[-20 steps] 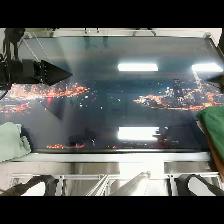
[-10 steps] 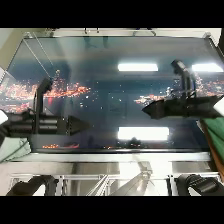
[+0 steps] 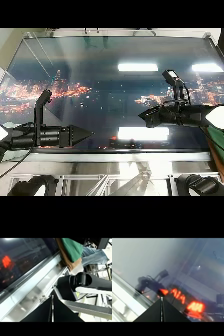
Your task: Fold the shirts.
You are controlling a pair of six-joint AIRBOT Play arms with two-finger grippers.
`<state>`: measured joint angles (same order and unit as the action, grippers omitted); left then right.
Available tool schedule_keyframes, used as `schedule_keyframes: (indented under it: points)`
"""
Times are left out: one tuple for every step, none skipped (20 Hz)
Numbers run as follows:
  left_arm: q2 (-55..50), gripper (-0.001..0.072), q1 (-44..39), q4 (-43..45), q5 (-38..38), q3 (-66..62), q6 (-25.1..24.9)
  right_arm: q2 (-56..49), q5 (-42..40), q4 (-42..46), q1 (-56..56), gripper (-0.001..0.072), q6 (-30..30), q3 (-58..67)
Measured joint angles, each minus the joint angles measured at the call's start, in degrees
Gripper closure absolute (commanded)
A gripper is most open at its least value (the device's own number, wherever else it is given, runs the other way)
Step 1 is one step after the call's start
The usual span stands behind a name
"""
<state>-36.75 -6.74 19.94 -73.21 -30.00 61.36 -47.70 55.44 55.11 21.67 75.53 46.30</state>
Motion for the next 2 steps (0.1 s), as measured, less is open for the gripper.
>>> schedule_keyframes:
  points:
    - [0.2, 0.0692, 0.0, 0.0, 0.2, 0.1, 0.0, 0.0, 0.0, 0.1, 0.0, 0.0681, 0.0, 0.0]
    - [0.3, 0.0692, 0.0, 0.0, 0.5, 0.1, 0.0, 0.0, 0.0, 0.2, 0.1, 0.0681, -0.1, -0.1]
